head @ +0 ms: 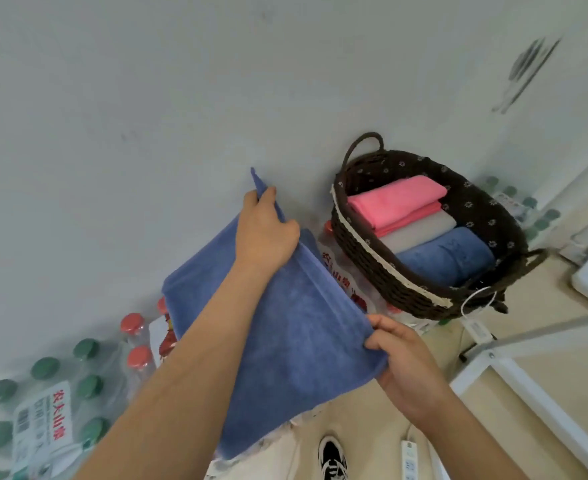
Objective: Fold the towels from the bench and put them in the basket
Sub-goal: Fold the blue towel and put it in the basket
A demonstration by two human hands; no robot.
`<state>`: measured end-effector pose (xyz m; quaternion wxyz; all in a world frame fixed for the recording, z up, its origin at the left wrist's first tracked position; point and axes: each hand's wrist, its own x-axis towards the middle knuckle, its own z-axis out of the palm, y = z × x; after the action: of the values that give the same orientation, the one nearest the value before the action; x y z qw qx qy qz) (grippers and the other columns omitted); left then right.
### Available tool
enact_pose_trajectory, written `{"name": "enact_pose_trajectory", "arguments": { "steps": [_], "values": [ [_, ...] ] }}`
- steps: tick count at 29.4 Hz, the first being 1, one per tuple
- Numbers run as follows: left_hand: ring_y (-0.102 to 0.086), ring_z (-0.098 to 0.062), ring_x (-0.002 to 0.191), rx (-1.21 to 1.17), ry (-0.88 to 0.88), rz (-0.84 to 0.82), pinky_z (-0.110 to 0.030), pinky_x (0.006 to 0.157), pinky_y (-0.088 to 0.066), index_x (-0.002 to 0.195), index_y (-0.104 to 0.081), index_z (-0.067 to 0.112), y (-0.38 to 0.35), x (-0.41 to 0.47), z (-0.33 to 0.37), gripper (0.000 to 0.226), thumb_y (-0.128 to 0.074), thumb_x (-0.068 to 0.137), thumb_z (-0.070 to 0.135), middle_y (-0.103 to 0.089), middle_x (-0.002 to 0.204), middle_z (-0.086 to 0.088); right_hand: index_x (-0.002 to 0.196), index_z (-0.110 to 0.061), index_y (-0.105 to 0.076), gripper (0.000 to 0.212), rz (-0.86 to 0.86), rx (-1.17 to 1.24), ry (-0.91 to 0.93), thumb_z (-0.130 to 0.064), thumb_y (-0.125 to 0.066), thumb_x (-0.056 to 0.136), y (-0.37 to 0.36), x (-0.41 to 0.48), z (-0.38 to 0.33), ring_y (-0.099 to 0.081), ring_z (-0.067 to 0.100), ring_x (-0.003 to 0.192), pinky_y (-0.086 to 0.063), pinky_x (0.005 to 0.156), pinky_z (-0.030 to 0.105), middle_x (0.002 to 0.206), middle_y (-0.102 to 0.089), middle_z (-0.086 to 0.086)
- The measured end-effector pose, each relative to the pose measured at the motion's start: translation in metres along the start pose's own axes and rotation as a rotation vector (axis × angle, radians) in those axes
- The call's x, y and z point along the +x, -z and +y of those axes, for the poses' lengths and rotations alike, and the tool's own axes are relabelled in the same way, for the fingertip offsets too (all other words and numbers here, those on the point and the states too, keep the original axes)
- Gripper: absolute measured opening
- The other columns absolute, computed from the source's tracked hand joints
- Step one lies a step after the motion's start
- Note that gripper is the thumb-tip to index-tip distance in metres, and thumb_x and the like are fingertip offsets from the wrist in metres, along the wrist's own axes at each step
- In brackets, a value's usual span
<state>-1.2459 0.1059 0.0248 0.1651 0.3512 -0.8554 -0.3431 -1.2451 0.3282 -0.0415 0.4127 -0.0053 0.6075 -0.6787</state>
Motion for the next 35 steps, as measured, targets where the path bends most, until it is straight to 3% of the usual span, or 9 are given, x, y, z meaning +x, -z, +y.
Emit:
{"name": "enact_pose_trajectory", "arguments": {
  "steps": [5,11,17,20,22,25,29,32,35],
  "values": [
    [-0.048,-0.021,0.120,0.080,-0.004,-0.074,-0.029,0.100,-0.037,0.138,-0.042,0.023,-0.020,-0.075,-0.040,0.056,-0.061,0.085,0.020,-0.050,0.135,0.002,0.082,-0.009,-0.069,0.023,0.371,0.098,-0.004,0.007,-0.053,0.088,0.037,0.024,0.018,-0.064,0.021,0.077,-0.049,0.070,0.031,0.084,-0.072,0.008],
    [-0.053,-0.018,0.093,0.448,0.398,-0.098,-0.025,0.066,-0.042,0.136,-0.023,0.040,0.007,-0.203,-0.105,0.060,-0.053,0.086,0.052,-0.038,0.117,0.004,0.095,-0.015,-0.066,0.013,0.211,0.162,-0.227,-0.008,-0.057,0.089,0.037,0.043,0.031,-0.063,0.019,0.084,-0.047,0.072,0.029,0.092,-0.071,0.005],
    [-0.059,-0.003,0.071,0.523,0.353,-0.079,-0.018,0.055,-0.049,0.146,0.006,0.045,0.009,-0.236,-0.105,0.066,-0.037,0.096,0.052,-0.059,0.108,0.013,0.084,-0.009,-0.062,0.011,0.155,0.171,-0.230,0.002,-0.059,0.086,0.047,0.032,0.029,-0.060,0.012,0.058,-0.045,0.050,0.020,0.079,-0.066,0.008],
    [-0.058,-0.002,0.064,0.198,0.481,-0.074,-0.013,0.051,-0.040,0.143,0.003,0.054,0.005,-0.233,-0.111,0.071,-0.049,0.095,0.041,-0.067,0.089,0.012,0.083,-0.007,-0.060,0.010,0.140,0.200,-0.273,0.002,-0.059,0.087,0.047,0.032,0.026,-0.059,0.008,0.055,-0.044,0.042,0.016,0.081,-0.063,0.007],
    [-0.069,-0.008,0.082,-0.295,0.513,-0.018,-0.019,0.064,-0.052,0.134,-0.028,0.059,-0.001,-0.235,-0.107,0.065,-0.060,0.093,0.019,-0.070,0.095,0.012,0.095,-0.006,-0.063,0.010,0.140,0.313,-0.275,-0.001,-0.057,0.089,0.048,0.026,0.025,-0.067,0.013,0.079,-0.053,0.052,0.018,0.094,-0.070,0.008],
    [-0.070,-0.016,0.093,-0.826,0.626,0.082,-0.034,0.074,-0.059,0.118,-0.062,0.033,0.015,-0.237,-0.109,0.043,-0.067,0.086,0.006,-0.073,0.098,0.013,0.098,-0.007,-0.063,0.011,0.142,0.415,-0.268,-0.004,-0.056,0.089,0.043,0.015,0.015,-0.065,0.019,0.093,-0.056,0.056,0.020,0.106,-0.068,0.011],
    [-0.065,-0.025,0.085,-1.148,0.405,0.125,-0.034,0.083,-0.057,0.112,-0.067,0.001,0.090,-0.243,-0.113,0.068,-0.089,0.048,0.009,-0.069,0.091,-0.014,0.093,-0.016,-0.058,0.028,0.062,0.300,0.096,-0.009,-0.071,0.070,0.005,-0.043,-0.026,-0.063,0.009,0.062,-0.049,0.047,0.014,0.094,-0.065,0.011],
    [-0.066,-0.009,0.063,-0.741,0.116,0.341,-0.015,0.064,-0.054,0.085,-0.077,0.019,0.146,-0.254,-0.084,0.020,-0.072,0.076,0.002,-0.073,0.070,0.002,0.098,-0.017,-0.061,0.017,-0.017,0.411,0.421,-0.004,-0.058,0.087,-0.044,-0.098,-0.067,-0.066,0.007,0.070,-0.053,0.058,0.015,0.084,-0.069,0.002],
    [-0.054,0.000,0.058,-0.644,-0.075,0.547,-0.012,0.056,-0.044,0.071,-0.073,0.031,0.198,-0.263,-0.054,0.021,-0.064,0.088,0.022,-0.064,0.060,0.013,0.098,-0.011,-0.064,0.019,-0.108,0.448,0.626,0.001,-0.057,0.085,-0.078,-0.151,-0.107,-0.069,0.010,0.081,-0.053,0.069,0.015,0.080,-0.071,0.001]
  ]
}}
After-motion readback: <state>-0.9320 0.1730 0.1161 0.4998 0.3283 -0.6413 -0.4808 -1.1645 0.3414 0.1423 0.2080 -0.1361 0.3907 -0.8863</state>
